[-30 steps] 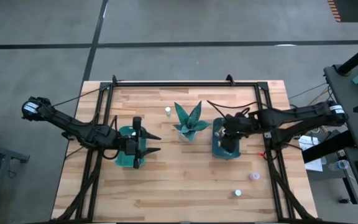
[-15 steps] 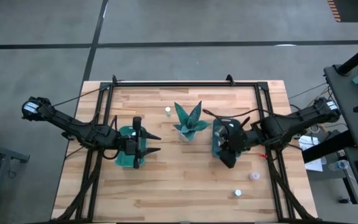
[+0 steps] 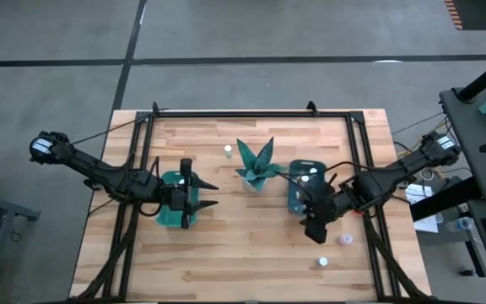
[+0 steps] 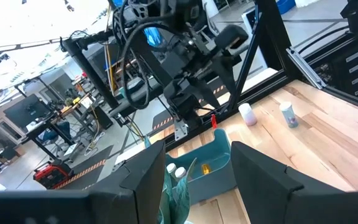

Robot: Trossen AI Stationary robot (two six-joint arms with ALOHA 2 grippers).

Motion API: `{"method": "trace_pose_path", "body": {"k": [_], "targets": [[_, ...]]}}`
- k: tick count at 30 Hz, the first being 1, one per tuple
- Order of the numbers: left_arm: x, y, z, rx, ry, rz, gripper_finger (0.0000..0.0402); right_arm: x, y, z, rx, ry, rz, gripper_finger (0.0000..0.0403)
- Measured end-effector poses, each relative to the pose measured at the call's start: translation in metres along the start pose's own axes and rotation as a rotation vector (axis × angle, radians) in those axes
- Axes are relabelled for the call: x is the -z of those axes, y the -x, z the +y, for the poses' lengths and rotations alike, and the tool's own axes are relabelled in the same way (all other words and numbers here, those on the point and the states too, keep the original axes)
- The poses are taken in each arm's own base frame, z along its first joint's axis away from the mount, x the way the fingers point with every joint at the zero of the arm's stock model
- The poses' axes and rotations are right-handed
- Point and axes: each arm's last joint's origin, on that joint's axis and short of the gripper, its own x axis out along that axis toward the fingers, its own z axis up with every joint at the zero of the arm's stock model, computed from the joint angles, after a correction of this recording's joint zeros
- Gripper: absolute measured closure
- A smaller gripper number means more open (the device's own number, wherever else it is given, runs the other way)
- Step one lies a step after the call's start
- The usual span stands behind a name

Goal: Pick and place medicine bottles into bin by pill shape (circle, oval)
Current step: Put the white capsule bottle into the green bin

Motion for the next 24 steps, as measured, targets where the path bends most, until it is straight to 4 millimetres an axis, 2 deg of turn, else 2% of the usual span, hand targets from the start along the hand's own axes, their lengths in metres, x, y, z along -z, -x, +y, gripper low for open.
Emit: {"method": "trace_pose_path", "body": {"k": [6,14,18,24], "targets": [[0.0,0.0,0.0,0.0,0.0,0.0,0.0234,0.008,-0.015,-0.009,0.057,0.144,-0.02,0.0225],[0.001,0.0,0.0,-0.002,-0.001,0.002,0.0234,0.014,-0.033,-0.013,0.006,0.246,-0.076,0.0225],[0.001,0.0,0.001,-0.032,-0.001,0.018,0.0234,0.018,-0.036,-0.015,-0.033,0.15,-0.02,0.0225],[0.002,0.0,0.001,-0.066,-0.001,0.037,0.0234,0.026,-0.036,-0.01,-0.141,-0.127,0.135,0.0225]]}}
